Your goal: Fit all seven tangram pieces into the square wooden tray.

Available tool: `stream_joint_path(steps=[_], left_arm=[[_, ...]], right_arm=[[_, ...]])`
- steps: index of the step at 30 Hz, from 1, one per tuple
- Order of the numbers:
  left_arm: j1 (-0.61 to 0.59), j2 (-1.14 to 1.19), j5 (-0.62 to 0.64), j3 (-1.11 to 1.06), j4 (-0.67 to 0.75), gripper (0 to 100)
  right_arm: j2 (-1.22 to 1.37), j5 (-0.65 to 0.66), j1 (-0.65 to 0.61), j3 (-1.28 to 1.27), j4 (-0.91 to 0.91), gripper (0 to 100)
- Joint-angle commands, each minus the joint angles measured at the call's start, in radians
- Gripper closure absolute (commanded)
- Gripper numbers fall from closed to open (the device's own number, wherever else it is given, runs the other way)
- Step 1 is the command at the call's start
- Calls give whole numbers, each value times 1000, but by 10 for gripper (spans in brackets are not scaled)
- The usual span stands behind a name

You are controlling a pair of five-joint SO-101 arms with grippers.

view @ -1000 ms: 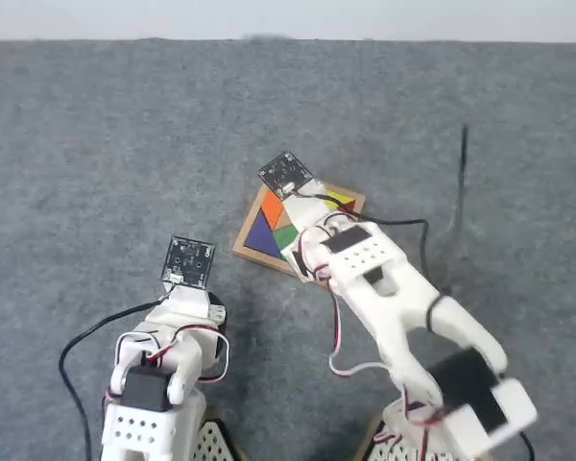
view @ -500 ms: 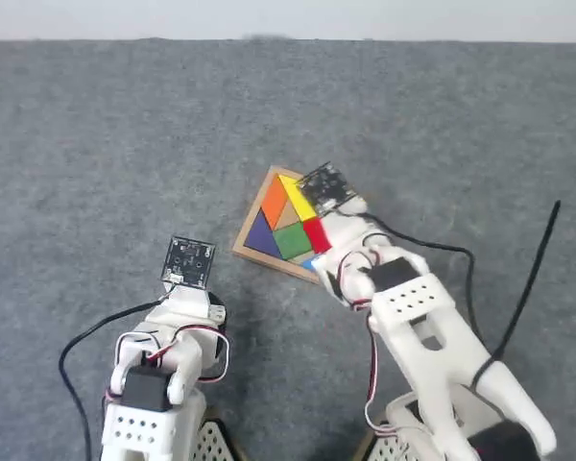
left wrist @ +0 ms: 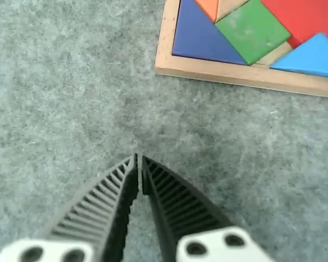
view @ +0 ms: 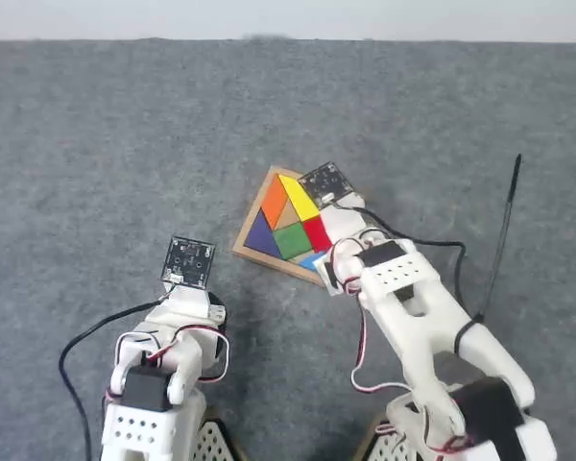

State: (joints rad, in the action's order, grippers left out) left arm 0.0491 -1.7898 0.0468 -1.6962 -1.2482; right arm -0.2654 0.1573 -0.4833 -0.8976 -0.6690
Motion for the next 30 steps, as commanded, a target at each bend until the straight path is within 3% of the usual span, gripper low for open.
stream_joint_path(steps=[1,30], left_arm=[[2,-12,12,13,-6,988],[2,-12,12,13,-6,988]], right_arm=[[4,20,-35,60,-8,991],[-7,-23,-33,54,47,991]])
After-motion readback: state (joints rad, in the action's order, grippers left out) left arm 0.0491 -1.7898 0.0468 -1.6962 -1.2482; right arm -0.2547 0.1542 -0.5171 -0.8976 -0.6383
